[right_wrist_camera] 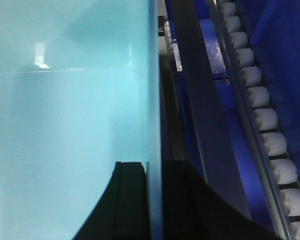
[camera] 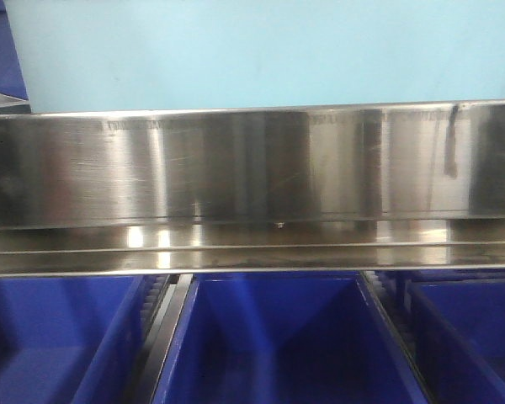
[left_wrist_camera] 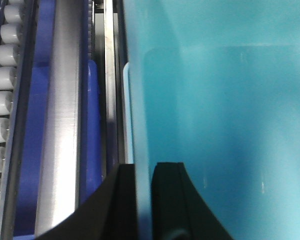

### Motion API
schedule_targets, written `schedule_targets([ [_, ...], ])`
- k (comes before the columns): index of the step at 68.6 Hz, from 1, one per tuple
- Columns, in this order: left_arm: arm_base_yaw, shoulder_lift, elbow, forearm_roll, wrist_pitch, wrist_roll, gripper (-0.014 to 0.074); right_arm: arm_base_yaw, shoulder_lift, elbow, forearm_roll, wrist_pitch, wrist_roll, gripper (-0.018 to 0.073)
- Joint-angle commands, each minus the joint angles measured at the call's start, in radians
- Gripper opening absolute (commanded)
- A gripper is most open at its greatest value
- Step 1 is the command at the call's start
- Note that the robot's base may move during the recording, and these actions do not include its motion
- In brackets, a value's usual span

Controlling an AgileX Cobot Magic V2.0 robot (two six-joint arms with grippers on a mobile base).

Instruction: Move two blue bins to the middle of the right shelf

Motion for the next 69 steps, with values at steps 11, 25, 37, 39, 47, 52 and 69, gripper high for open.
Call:
schedule_targets([
  [11,-0.013,-0.008,-0.013,-0.048,-0.051,0.013,-0.0037,0.009,0.007,-0.007,0.036,-0.056,-0.034,-0.0149],
  [25,-0.013,-0.008,-0.013,-0.048,-0.051,0.013,0.0202,0.009,0.007,-0.007,0.036,-0.057,-0.037,0.0178],
  [37,-0.013,-0.01,-0.013,-0.046,-0.051,0.013,0.03,0.009,0.007,-0.007,0.036,-0.079,-0.037,0.0253],
  [39,-0.013,-0.01,-0.013,-0.046,-0.051,0.013,0.0304,0.009,0.007,-0.007,0.036,-0.081,-0.037,0.0252],
  [47,-0.013,-0.013,-0.013,-0.044,-0.051,0.013,0.0309,0.009,0.007,-0.007,0.036,-0.085,-0.037,0.0251],
  [52,-0.013,-0.013,-0.013,-0.044,-0.051,0.013,0.0309,0.009,0.007,-0.007,0.036,-0.085,-0.037,0.0251],
  [69,-0.013,-0.025,-0.016,-0.011,-0.051,0.013,0.0309,0.009,0.007,-0.007,0.034,-0.085,-0.037,0.0255],
])
